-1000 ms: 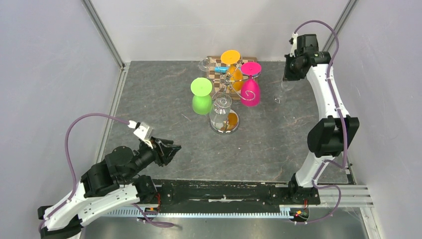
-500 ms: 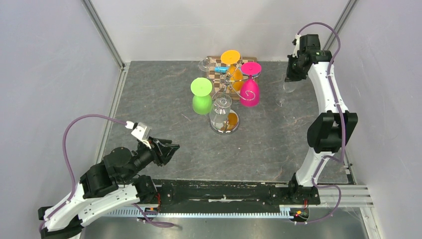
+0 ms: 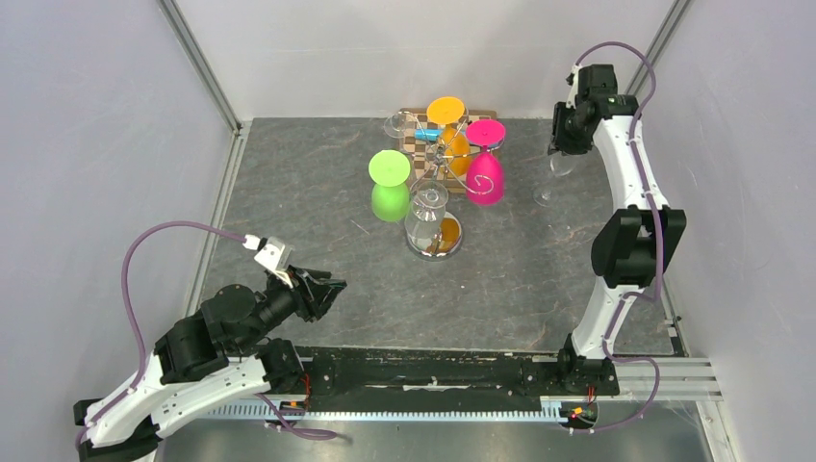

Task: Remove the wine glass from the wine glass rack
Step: Place the wine glass at the center of the board.

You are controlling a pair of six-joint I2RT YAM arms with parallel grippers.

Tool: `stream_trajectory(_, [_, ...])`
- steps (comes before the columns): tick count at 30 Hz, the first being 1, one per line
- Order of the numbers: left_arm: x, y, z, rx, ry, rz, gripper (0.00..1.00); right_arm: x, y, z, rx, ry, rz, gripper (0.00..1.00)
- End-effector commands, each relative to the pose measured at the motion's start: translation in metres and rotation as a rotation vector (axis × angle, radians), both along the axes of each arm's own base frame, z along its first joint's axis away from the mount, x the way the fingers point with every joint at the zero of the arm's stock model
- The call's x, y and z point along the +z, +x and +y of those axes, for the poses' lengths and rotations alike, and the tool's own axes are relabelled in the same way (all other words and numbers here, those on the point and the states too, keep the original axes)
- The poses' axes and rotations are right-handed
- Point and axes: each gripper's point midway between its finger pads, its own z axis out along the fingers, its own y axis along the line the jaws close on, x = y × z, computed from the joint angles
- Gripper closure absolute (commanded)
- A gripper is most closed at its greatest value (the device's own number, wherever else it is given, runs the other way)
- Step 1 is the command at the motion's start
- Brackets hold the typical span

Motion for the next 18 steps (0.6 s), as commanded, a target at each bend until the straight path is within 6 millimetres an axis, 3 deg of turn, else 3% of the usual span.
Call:
stream_trajectory(1, [0.006,0.003,0.003,0.039,-0.048,0.005,0.50,0.036,0.015,-0.007,-0.032,-0.017,-0.109,0.60])
stream_trajectory(10, [0.004,0.005,0.004,0.051,-0.037,0.009,0.50,0.085,0.017,-0.008,-0.054,-0.010,-0.239,0.49])
stream_trajectory(15, [0.003,0.008,0.006,0.073,-0.031,0.011,0.49,0.124,0.006,-0.006,-0.064,-0.002,-0.349,0.43])
stream_trajectory(18, [0.003,0.009,0.008,0.086,-0.030,0.010,0.43,0.143,-0.010,-0.002,-0.057,0.021,-0.419,0.40])
